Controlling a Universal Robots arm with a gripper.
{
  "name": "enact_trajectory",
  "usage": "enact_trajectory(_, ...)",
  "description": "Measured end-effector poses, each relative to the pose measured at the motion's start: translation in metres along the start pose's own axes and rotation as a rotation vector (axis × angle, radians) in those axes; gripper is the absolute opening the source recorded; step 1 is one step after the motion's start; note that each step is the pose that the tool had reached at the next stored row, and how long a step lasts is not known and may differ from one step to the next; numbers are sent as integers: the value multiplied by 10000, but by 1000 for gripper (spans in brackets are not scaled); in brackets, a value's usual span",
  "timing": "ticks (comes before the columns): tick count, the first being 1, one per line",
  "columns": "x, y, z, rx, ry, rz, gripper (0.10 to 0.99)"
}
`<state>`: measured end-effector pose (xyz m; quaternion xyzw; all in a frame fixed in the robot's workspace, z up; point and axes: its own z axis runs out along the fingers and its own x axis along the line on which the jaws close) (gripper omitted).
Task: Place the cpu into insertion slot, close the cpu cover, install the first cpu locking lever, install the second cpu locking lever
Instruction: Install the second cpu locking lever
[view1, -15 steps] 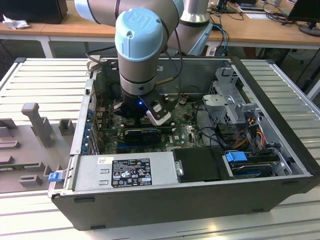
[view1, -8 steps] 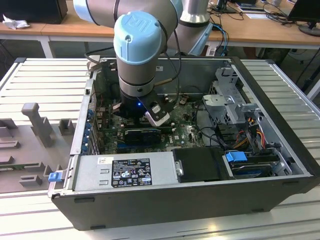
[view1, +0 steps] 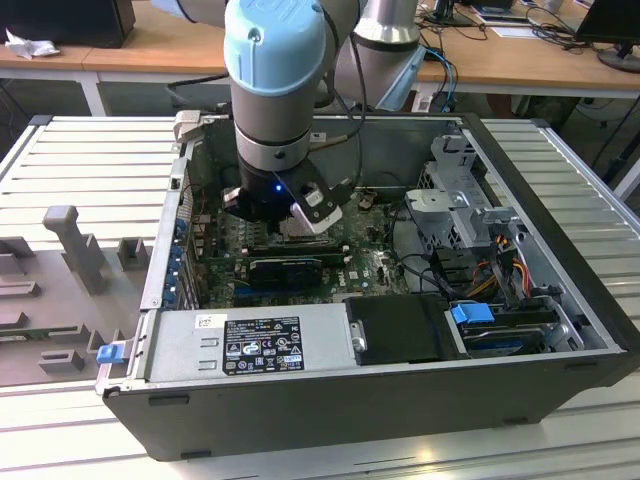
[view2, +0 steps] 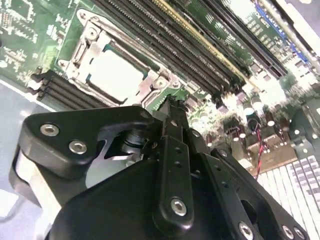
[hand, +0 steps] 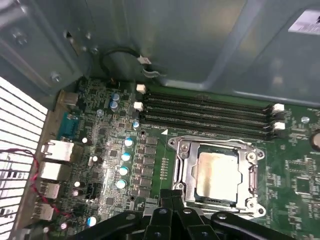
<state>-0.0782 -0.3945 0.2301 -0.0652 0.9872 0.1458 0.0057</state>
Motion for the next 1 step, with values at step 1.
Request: enact_trajectory(1,0,2,-5,-2,-2,0,106)
